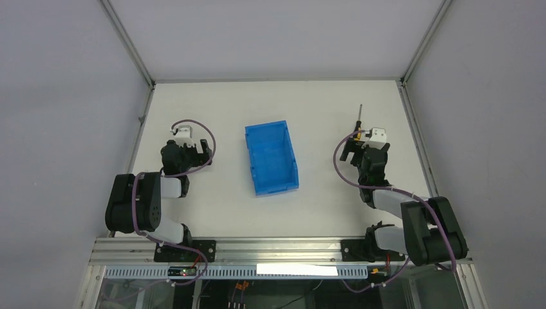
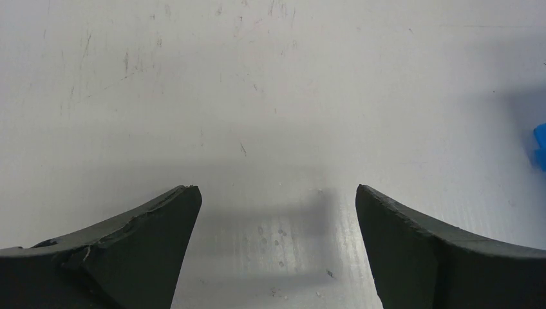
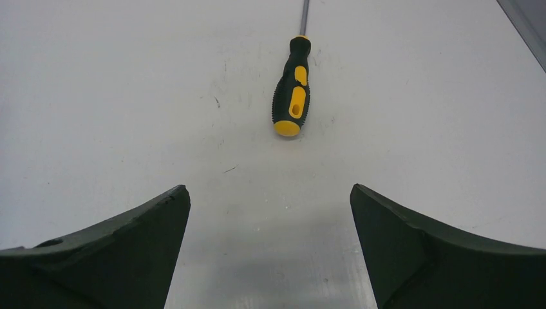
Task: Put the screwdriver in the bin
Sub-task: Pick up the screwdriver from the center of the board.
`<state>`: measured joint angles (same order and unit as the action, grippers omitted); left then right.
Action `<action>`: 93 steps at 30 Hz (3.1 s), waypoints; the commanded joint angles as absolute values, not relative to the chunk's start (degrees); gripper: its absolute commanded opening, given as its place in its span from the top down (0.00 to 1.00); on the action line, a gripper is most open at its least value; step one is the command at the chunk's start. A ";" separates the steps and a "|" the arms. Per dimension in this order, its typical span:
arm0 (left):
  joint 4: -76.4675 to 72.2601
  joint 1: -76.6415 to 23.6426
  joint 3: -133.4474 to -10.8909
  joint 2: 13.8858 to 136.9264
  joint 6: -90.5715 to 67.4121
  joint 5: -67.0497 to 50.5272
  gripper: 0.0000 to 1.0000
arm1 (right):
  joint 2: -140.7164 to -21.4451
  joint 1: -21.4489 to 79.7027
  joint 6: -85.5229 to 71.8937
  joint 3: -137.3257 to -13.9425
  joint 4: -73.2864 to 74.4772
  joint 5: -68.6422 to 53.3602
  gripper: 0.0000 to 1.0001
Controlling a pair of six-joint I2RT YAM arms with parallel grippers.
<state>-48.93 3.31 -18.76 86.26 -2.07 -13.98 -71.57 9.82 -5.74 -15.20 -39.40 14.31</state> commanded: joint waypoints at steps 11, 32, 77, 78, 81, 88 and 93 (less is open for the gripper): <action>-50.54 2.72 -19.86 86.48 -1.41 -13.89 0.01 | -71.23 9.46 -5.61 -16.53 -41.92 12.97 0.01; -50.55 2.72 -19.85 86.48 -1.41 -13.89 0.01 | -53.94 9.48 -5.40 -34.80 -6.92 15.84 0.01; -50.54 2.72 -19.86 86.41 -1.41 -13.91 0.01 | -81.92 7.12 -2.77 -91.92 39.97 13.46 0.01; -50.54 2.72 -19.86 86.48 -1.41 -13.89 0.01 | -82.75 6.58 -3.20 -91.67 39.99 12.68 0.01; -50.54 2.72 -19.82 86.42 -1.41 -13.89 0.01 | -86.60 5.15 -4.93 -90.14 39.09 10.68 0.01; -50.54 2.71 -19.86 86.46 -1.41 -13.89 0.01 | -93.13 2.89 -7.19 -84.25 34.59 9.43 0.01; -50.49 2.72 -19.86 86.46 -1.41 -13.84 0.01 | -98.05 1.30 -8.72 -81.65 31.87 7.65 0.01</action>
